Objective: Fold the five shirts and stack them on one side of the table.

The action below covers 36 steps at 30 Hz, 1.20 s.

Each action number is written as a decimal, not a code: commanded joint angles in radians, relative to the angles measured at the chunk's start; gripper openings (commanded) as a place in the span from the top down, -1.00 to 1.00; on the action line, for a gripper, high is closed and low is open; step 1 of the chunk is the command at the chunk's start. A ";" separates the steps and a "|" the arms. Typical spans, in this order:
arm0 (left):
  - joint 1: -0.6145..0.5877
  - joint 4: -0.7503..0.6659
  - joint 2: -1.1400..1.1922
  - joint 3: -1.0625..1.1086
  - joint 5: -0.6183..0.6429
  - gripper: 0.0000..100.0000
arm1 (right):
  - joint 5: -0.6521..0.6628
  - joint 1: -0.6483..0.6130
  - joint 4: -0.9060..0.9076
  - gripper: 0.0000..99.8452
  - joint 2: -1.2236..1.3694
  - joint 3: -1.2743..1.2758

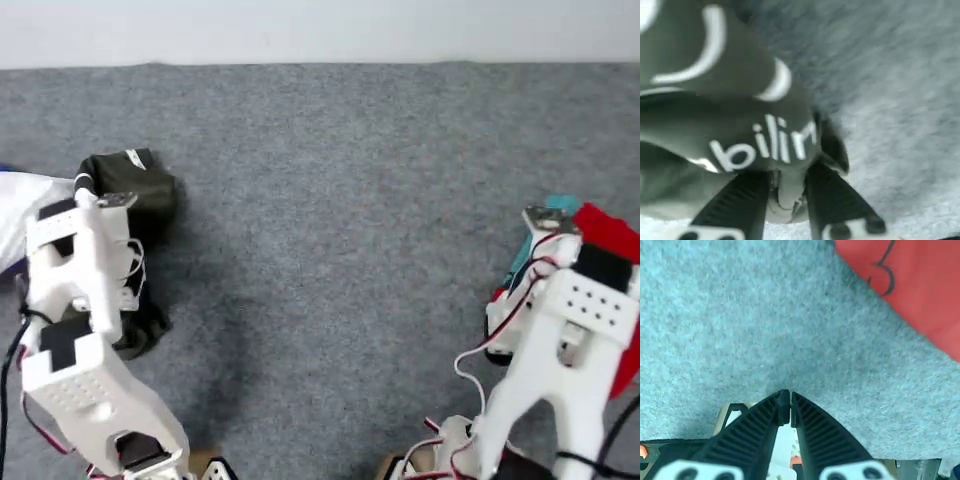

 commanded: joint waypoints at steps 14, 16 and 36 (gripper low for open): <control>0.560 0.094 -0.361 -0.550 0.288 0.99 | 0.002 0.209 0.041 0.98 -0.120 -0.002; 0.664 0.089 -0.361 -0.605 0.308 0.99 | 0.002 0.219 0.041 0.98 -0.120 0.000; 0.816 0.169 -0.371 -0.510 0.192 0.99 | 0.002 0.217 0.041 0.98 -0.117 0.002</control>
